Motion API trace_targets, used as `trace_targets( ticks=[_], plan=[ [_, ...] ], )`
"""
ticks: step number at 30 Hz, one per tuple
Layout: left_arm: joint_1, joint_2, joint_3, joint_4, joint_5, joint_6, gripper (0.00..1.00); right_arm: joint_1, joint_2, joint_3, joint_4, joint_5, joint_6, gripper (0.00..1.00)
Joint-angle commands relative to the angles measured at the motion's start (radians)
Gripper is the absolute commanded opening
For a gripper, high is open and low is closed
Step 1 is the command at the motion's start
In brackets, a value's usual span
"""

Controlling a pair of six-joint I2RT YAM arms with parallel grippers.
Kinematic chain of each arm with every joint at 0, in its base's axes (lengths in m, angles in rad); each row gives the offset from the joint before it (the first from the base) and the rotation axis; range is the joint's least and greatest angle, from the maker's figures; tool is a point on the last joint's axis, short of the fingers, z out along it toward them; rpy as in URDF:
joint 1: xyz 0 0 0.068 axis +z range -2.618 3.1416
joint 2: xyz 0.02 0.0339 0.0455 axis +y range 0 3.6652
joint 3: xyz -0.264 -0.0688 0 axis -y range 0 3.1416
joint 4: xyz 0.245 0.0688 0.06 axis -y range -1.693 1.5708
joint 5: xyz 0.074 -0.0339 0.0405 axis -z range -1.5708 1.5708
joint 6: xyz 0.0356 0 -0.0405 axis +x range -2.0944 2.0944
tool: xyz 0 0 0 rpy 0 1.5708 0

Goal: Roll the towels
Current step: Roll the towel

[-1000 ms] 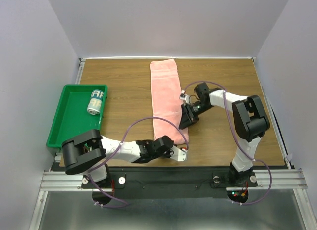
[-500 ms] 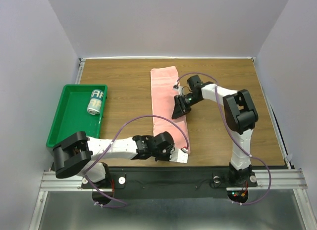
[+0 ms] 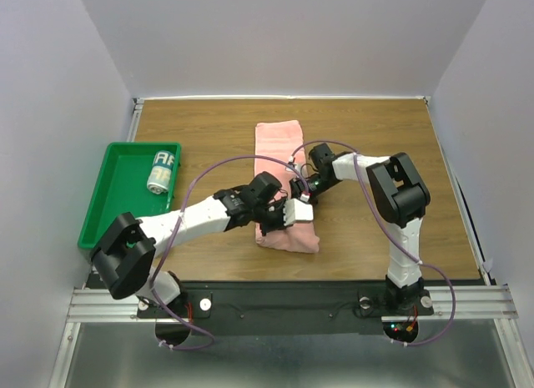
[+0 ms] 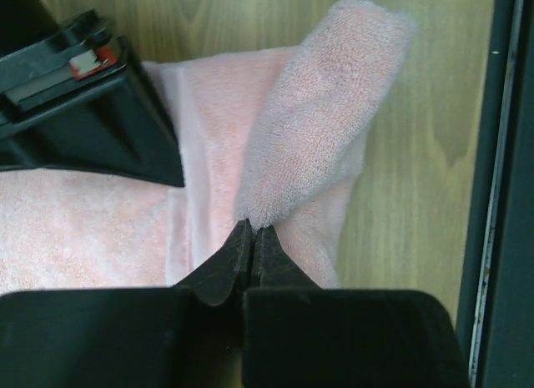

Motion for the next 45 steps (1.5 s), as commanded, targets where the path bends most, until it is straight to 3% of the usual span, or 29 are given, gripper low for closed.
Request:
trace_targets(
  ticks=[1, 11, 14, 18, 32, 38, 45],
  plan=[
    [0.045, 0.035, 0.038, -0.006, 0.027, 0.022, 0.0, 0.015, -0.019, -0.038, -0.001, 0.042, -0.05, 0.28],
    [0.109, 0.122, 0.022, 0.113, -0.014, 0.016, 0.0, 0.015, -0.029, -0.018, -0.004, 0.066, -0.042, 0.29],
    [0.109, 0.133, 0.008, 0.135, -0.003, 0.004, 0.0, 0.004, -0.1, 0.01, -0.013, 0.115, -0.026, 0.43],
    [0.109, 0.139, -0.009, 0.153, 0.003, -0.005, 0.0, -0.056, -0.203, 0.022, -0.024, 0.12, 0.04, 0.48],
    [0.118, 0.147, -0.043, 0.176, -0.005, 0.028, 0.0, -0.065, -0.314, -0.056, -0.216, -0.013, -0.012, 0.32],
    [0.125, 0.17, -0.04, 0.188, -0.005, 0.035, 0.0, -0.065, -0.279, -0.058, -0.317, -0.108, -0.067, 0.29],
    [0.123, 0.168, -0.046, 0.192, -0.003, 0.038, 0.0, -0.065, -0.279, -0.036, -0.323, -0.182, -0.025, 0.29]
  ],
)
